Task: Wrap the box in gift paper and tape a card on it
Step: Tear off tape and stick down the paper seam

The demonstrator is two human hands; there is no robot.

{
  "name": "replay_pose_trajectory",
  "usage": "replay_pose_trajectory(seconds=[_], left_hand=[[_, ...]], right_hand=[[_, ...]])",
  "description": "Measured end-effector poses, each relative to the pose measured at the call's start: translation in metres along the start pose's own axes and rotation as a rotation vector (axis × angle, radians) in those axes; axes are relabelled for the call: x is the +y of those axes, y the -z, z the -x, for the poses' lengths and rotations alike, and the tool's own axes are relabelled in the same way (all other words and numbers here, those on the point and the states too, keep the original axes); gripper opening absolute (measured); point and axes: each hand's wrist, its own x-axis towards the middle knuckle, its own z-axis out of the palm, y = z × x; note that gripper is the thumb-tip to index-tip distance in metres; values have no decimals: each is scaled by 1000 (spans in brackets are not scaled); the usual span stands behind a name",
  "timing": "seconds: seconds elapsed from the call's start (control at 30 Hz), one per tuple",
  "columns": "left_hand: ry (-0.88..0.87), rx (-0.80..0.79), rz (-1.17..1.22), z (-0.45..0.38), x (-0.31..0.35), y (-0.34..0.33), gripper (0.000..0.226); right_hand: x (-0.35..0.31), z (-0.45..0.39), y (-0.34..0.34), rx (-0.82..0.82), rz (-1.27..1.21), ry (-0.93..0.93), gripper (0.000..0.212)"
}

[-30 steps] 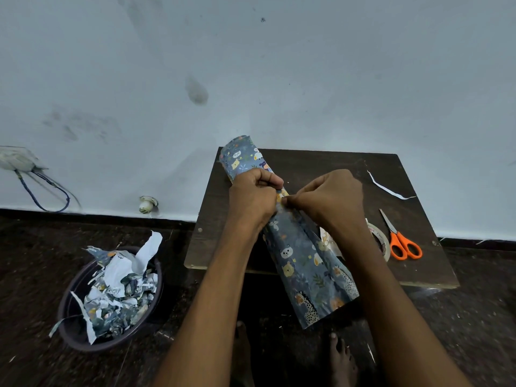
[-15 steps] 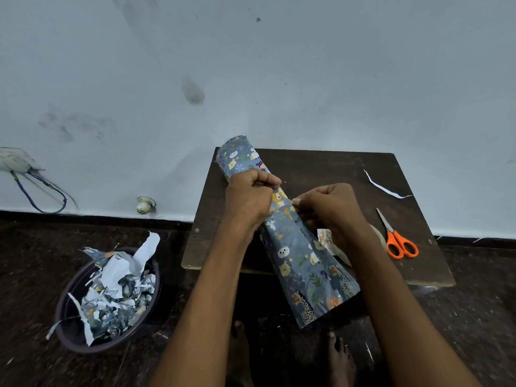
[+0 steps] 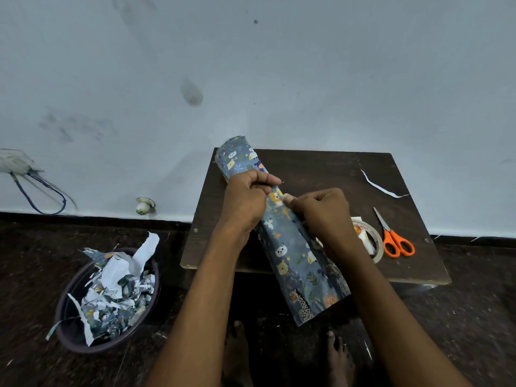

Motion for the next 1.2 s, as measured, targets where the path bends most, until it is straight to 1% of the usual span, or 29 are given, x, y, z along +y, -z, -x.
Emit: replay_pose_trajectory(seconds=[0.07, 0.13, 0.17, 0.23, 0.3, 0.37, 0.47, 0.53, 0.57, 0.63, 0.67, 0.7, 0.77, 0.8, 0.9, 0.93, 0.97, 1.07, 1.1, 1.2], left_hand=[[-6, 8, -12, 0, 0, -1, 53], [-15, 14, -4, 0, -1, -2, 53], [-21, 20, 9, 1, 0, -3, 54], [-51, 31, 35, 2, 0, -5, 56], [-89, 45, 68, 2, -1, -6, 58], [-119, 77, 129, -3, -6, -8, 61], [-134, 206, 180, -7, -15, -11, 70], [-136, 291, 105, -6, -18, -11, 68], [-144, 301, 52, -5, -17, -11, 63], [-182, 268, -62, -3, -16, -12, 50], [-204, 246, -115, -2, -17, -13, 45], [-219, 226, -161, 0, -16, -13, 44], [-234, 205, -227, 3, -17, -13, 55], [-241, 194, -262, 4, -18, -12, 56], [-272, 131, -387, 6, -18, -11, 47], [-281, 113, -425, 6, -19, -10, 47], [-285, 98, -459, 7, -18, -10, 48], [-278, 84, -526, 11, -15, -7, 50], [-279, 92, -540, 13, -12, -6, 50], [-321, 110, -523, 18, -5, -6, 49]], right_hand=[[3, 1, -1, -40, -89, -60, 33], [6, 3, -4, 19, -149, -67, 24], [6, 4, -5, 82, -129, -29, 19], [2, 7, -8, 180, 0, 87, 12], [-1, 10, -12, 183, 77, 155, 11], [0, 11, -15, 175, 90, 174, 14], [3, 11, -18, 203, 99, 197, 15], [3, 14, -22, 236, 96, 227, 8], [2, 15, -24, 254, 89, 250, 3], [1, 17, -27, 274, 93, 296, 5], [1, 17, -27, 260, 92, 300, 5], [2, 17, -27, 231, 76, 282, 7], [4, 15, -24, 161, 29, 225, 17], [5, 13, -22, 131, 16, 207, 22], [10, 9, -15, 67, 18, 201, 42], [12, 8, -12, 57, 23, 207, 43], [13, 8, -8, 58, 34, 224, 38], [16, 7, 14, 135, 103, 289, 11], [18, 6, 24, 185, 128, 299, 8], [29, 4, 58, 327, 171, 286, 12]])
